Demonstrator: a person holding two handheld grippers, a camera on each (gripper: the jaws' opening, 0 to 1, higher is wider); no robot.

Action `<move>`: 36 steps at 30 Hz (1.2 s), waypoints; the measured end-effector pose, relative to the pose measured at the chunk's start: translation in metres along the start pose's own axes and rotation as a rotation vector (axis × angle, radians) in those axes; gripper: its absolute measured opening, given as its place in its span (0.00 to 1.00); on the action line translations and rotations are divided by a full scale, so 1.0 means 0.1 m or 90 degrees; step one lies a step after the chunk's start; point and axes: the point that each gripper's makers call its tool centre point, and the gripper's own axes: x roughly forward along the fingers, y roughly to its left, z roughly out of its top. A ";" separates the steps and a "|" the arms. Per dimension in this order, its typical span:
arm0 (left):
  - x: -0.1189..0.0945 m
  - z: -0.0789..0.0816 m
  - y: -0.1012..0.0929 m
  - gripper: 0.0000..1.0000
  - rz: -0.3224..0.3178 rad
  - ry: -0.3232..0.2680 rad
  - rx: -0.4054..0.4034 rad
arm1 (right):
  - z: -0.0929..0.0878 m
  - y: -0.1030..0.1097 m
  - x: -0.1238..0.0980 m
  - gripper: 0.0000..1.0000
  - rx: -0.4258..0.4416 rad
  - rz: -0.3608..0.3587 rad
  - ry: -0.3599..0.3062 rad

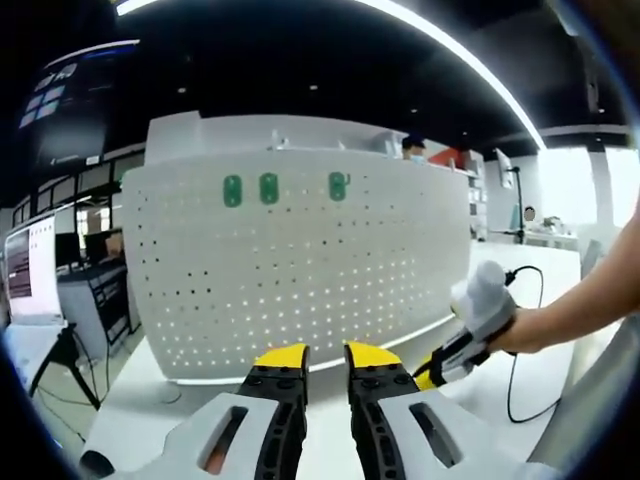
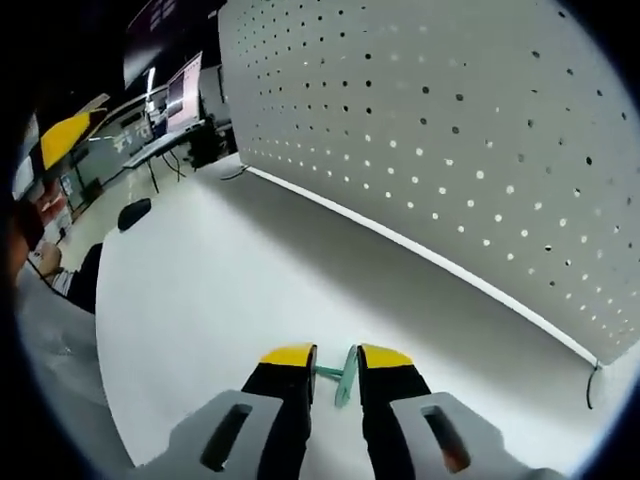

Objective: Insert the hook assembly into the mounting plate slot until the hook locks in place.

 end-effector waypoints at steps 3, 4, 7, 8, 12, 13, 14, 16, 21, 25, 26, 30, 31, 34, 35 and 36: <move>0.00 0.00 0.01 0.14 0.000 -0.001 0.000 | -0.03 -0.03 0.02 0.09 -0.022 -0.017 0.016; 0.00 0.00 0.01 0.14 0.000 -0.001 -0.001 | -0.03 -0.03 0.02 0.09 -0.019 -0.015 0.016; 0.00 0.00 0.02 0.14 0.001 -0.001 -0.002 | -0.01 -0.04 0.03 0.09 -0.023 -0.019 0.018; -0.01 0.00 0.02 0.14 0.001 -0.001 -0.003 | 0.00 -0.04 0.03 0.09 -0.026 -0.020 0.018; -0.01 -0.01 0.03 0.14 0.002 -0.002 -0.005 | 0.00 -0.06 0.05 0.08 -0.037 -0.027 0.029; -0.01 -0.01 0.03 0.14 0.002 -0.002 -0.005 | -0.01 -0.05 0.04 0.08 -0.040 -0.029 0.033; -0.01 -0.01 0.03 0.14 0.001 -0.003 -0.005 | -0.01 -0.05 0.05 0.08 -0.042 -0.029 0.037; -0.01 -0.01 0.03 0.14 0.001 -0.003 -0.006 | -0.02 -0.06 0.06 0.07 -0.048 -0.033 0.043; -0.02 -0.01 0.02 0.13 -0.001 -0.004 -0.010 | -0.04 -0.08 0.07 0.04 -0.064 -0.039 0.056; -0.02 0.00 0.03 0.13 -0.001 -0.008 -0.012 | -0.05 -0.07 0.06 0.04 -0.064 -0.036 0.063; -0.02 0.01 0.03 0.13 -0.001 -0.008 -0.012 | -0.05 -0.07 0.06 0.03 -0.065 -0.036 0.065; -0.01 0.01 0.02 0.13 -0.004 -0.009 -0.013 | -0.05 -0.08 0.04 0.02 -0.066 -0.037 0.064; -0.01 0.01 0.02 0.13 -0.005 -0.010 -0.013 | -0.05 -0.08 0.04 0.01 -0.067 -0.037 0.064; -0.01 0.01 0.00 0.13 -0.008 -0.010 -0.014 | -0.05 -0.09 0.01 0.01 -0.065 -0.037 0.065; -0.01 0.01 0.00 0.13 -0.009 -0.011 -0.013 | -0.04 -0.09 0.00 0.01 -0.064 -0.038 0.063; -0.01 0.02 0.00 0.13 -0.009 -0.011 -0.013 | -0.03 -0.09 -0.02 0.01 -0.063 -0.038 0.060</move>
